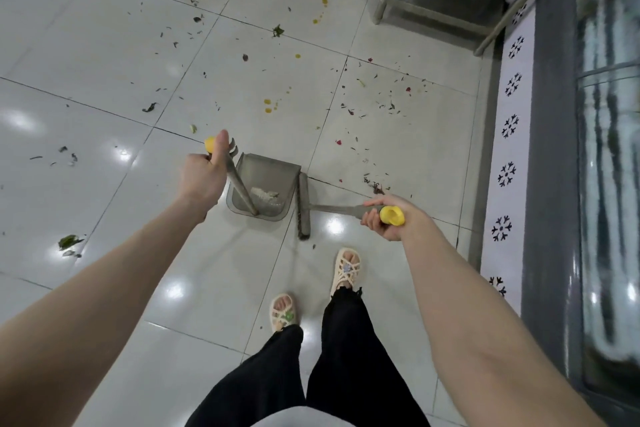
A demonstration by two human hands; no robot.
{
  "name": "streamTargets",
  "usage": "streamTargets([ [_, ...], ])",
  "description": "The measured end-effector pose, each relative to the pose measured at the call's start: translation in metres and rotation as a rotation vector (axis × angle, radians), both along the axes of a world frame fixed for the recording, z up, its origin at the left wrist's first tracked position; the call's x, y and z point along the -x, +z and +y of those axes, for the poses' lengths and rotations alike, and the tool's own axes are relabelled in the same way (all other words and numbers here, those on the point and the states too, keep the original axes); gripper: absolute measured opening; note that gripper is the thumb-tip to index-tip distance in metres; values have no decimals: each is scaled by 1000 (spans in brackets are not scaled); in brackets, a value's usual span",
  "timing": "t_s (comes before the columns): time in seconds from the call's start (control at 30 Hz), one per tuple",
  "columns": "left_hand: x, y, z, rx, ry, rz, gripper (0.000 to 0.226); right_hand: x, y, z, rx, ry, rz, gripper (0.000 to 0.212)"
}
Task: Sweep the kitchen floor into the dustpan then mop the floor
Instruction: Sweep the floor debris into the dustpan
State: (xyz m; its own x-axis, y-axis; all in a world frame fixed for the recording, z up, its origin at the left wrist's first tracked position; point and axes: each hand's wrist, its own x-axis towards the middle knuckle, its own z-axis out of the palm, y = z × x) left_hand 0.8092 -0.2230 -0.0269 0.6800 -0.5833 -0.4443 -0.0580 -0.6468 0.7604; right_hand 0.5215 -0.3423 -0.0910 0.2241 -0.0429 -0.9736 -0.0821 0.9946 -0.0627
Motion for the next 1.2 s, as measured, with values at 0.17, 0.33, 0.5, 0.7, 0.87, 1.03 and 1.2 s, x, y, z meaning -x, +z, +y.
streamTargets([
  [0.17, -16, -5, 35, -57, -29, 4, 67, -21, -7, 33, -53, 24, -40, 20],
  [0.33, -17, -9, 53, -100, -60, -13, 73, -29, -15, 58, -72, 119, -23, 21],
  [0.5, -2, -18, 53, -114, -94, -22, 71, -9, -11, 58, -24, 159, 48, 17],
  [0.7, 23, -27, 41, -127, -103, -60, 70, 36, -15, 37, 50, 133, 125, 14],
  [0.87, 46, -28, 19, -120, -86, -27, 78, 66, -14, 13, 101, 89, 152, 11],
  [1.03, 73, -31, -7, -105, -86, -11, 79, 90, -13, -11, 149, 27, 174, 6],
  [1.2, 94, -26, -38, -88, -106, -8, 79, 103, -6, -39, 181, 32, 167, 6],
])
